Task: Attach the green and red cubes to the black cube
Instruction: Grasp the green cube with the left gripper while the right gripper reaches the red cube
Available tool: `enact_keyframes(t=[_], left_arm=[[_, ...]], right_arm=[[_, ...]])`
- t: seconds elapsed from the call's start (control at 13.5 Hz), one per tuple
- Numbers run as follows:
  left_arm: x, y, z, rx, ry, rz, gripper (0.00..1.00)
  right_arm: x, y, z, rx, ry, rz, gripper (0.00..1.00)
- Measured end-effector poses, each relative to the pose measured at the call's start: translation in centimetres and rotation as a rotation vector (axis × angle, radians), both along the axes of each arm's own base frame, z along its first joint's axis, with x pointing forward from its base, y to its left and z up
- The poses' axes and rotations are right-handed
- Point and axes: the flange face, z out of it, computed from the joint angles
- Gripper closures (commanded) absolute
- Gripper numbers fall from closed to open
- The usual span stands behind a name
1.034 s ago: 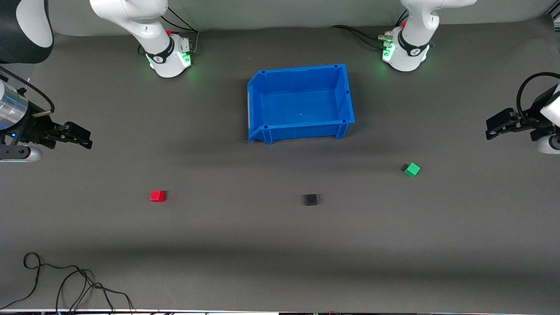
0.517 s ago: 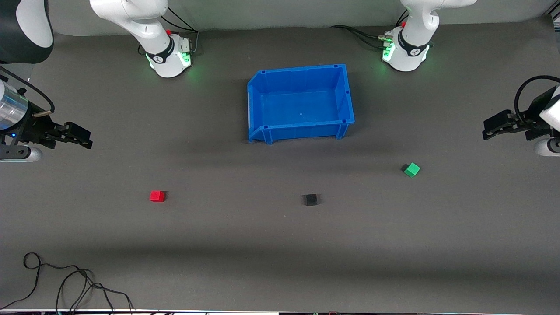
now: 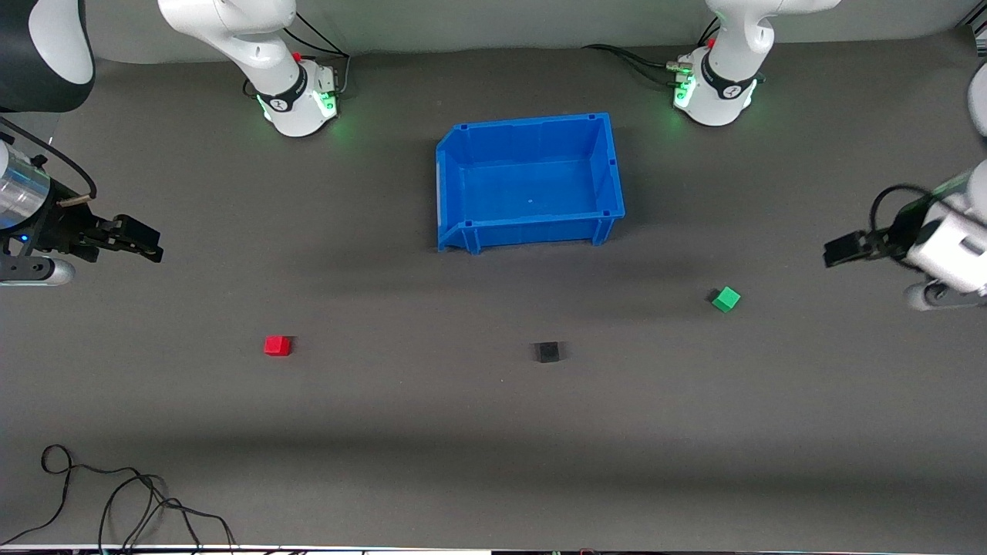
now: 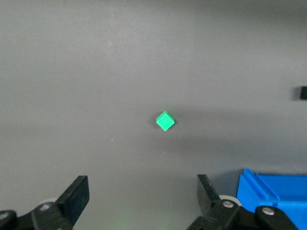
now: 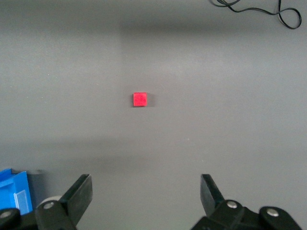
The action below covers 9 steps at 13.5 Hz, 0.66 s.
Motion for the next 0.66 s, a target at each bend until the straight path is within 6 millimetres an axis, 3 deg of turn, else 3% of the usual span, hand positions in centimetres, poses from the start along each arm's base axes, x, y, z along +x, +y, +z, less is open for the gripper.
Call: enact_keyframes(t=[0.3, 0.66], left_arm=[[0.0, 0.0, -8.4, 0.023, -0.003, 0.199, 0.02], [-0.3, -3.1, -18.1, 0.078, 0.031, 0.520, 0.03]], right_arm=[[0.0, 0.1, 0.0, 0.000, 0.001, 0.001, 0.00], [0.0, -0.1, -0.3, 0.000, 0.007, -0.002, 0.00]])
